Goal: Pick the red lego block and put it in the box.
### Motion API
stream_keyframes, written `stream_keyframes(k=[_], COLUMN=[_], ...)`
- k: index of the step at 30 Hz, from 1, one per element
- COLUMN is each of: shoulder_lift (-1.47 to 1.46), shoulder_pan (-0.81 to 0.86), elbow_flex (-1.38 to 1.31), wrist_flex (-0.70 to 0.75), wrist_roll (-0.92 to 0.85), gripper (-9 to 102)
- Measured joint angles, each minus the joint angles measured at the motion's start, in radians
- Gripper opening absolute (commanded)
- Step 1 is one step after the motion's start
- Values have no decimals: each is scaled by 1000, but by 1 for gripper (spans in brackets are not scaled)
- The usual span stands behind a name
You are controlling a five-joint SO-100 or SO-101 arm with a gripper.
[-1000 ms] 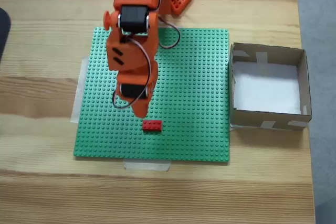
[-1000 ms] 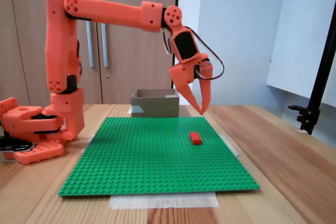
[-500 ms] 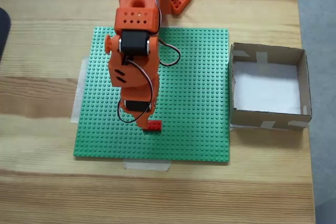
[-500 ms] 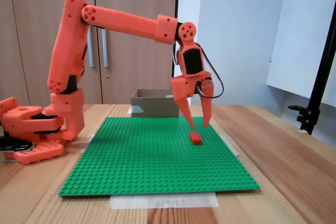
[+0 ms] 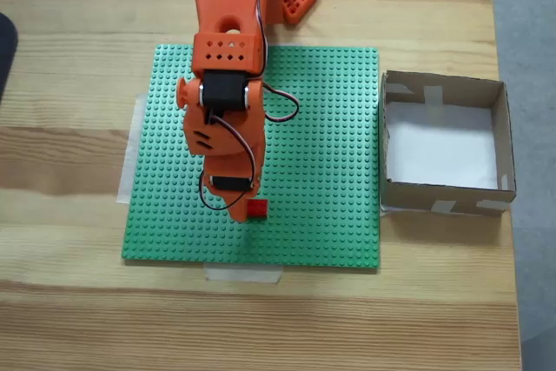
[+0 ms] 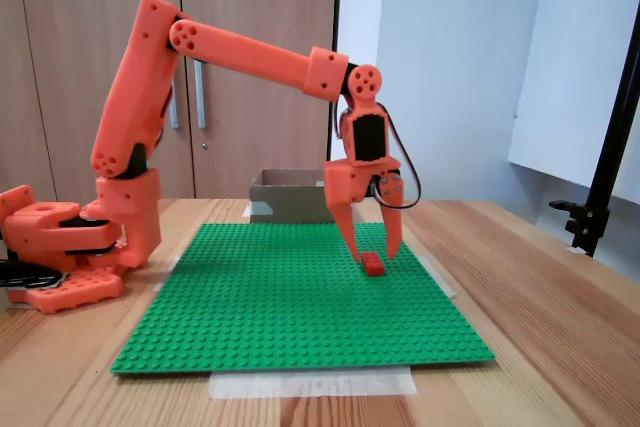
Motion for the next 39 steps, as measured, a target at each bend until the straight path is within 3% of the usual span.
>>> stream_keyframes(k=[39], shoulder_lift=[-26], shoulder_pan=[-21], elbow_flex=[0], wrist_flex=[-32], wrist_roll=[0], gripper=[22])
